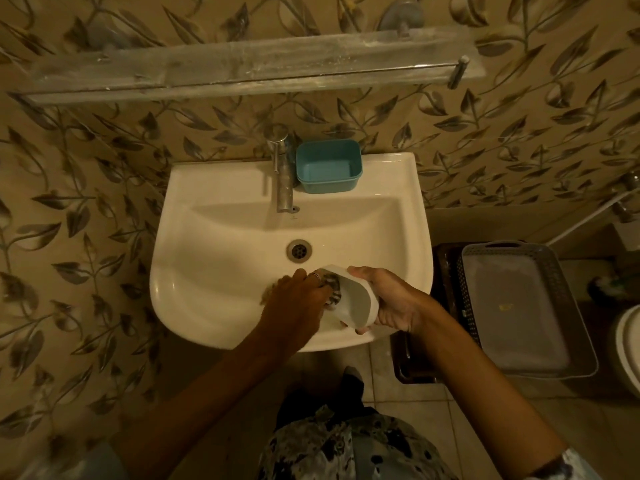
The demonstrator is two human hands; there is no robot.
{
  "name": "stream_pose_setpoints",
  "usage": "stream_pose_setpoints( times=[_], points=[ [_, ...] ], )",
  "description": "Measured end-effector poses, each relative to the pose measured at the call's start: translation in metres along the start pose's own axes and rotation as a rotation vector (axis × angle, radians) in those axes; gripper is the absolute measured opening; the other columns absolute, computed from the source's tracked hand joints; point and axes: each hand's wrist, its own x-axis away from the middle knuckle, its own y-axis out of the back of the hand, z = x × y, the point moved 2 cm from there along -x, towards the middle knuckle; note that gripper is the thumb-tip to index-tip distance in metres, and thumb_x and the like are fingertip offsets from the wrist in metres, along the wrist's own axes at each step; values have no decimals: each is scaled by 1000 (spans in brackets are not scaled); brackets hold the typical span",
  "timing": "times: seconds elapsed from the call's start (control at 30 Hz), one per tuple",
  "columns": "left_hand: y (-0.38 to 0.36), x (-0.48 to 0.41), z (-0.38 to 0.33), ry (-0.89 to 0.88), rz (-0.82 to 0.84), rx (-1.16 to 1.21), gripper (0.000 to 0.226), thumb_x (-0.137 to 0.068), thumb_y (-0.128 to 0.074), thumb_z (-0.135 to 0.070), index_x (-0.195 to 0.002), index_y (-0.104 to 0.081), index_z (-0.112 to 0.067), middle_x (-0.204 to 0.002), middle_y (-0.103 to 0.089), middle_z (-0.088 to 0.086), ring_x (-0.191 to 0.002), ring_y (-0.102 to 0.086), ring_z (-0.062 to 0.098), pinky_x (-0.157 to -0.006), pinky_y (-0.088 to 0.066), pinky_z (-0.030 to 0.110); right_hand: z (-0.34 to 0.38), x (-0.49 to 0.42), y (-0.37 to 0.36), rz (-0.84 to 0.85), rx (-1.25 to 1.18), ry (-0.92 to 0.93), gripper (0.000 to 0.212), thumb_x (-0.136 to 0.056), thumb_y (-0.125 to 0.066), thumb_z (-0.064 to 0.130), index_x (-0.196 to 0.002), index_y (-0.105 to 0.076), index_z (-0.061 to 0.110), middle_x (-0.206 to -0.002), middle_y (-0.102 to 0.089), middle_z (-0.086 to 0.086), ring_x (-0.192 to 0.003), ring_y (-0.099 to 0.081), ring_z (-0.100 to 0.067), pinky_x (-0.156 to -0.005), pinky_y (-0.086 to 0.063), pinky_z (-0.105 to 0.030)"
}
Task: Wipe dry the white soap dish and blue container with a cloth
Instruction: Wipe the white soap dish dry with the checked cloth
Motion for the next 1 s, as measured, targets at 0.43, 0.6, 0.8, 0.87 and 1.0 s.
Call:
stream_pose_setpoints(
  times=[0.43,0.6,0.8,0.87,1.0],
  points=[
    [13,-16,-17,445,296,982,19,-87,-63,-20,-103,-73,-16,-95,-70,0,-88,-63,8,-74,-48,19,-9,-4,-1,-42,-223,141,37,-101,-36,35,-102,-62,9,-75,-67,-10,-62,-63,-18,-57,-51,-29],
    [21,-24,-15,530,245,1244,12,-87,-64,-14,-93,-74,-13,-94,-70,0,-90,-63,10,-80,-49,20,-6,-5,0,-32,-315,200,41,-100,-38,34,-118,-61,4,-88,-71,-12,-76,-68,-21,-72,-55,-33],
    [10,-28,6,556,-341,514,22,-87,-60,-27,-85,-72,-8,-80,-70,5,-72,-64,19,-63,-49,24,-7,-2,-5,-20,-210,236,32,-101,-37,32,-108,-66,20,-95,-74,-3,-82,-70,-15,-70,-57,-29],
    [12,-22,0,553,-431,497,21,-90,-57,-25,-83,-69,-8,-78,-69,6,-68,-63,19,-61,-50,27,0,0,-3,-21,-205,259,31,-99,-39,32,-115,-63,19,-100,-71,-5,-82,-68,-16,-67,-56,-29],
    [10,-7,19,751,-401,1101,17,-93,-55,-24,-90,-69,-13,-87,-71,3,-82,-69,19,-71,-58,33,7,4,11,-63,-308,254,26,-91,-51,33,-111,-60,17,-95,-68,-9,-84,-65,-25,-69,-55,-40]
  ],
)
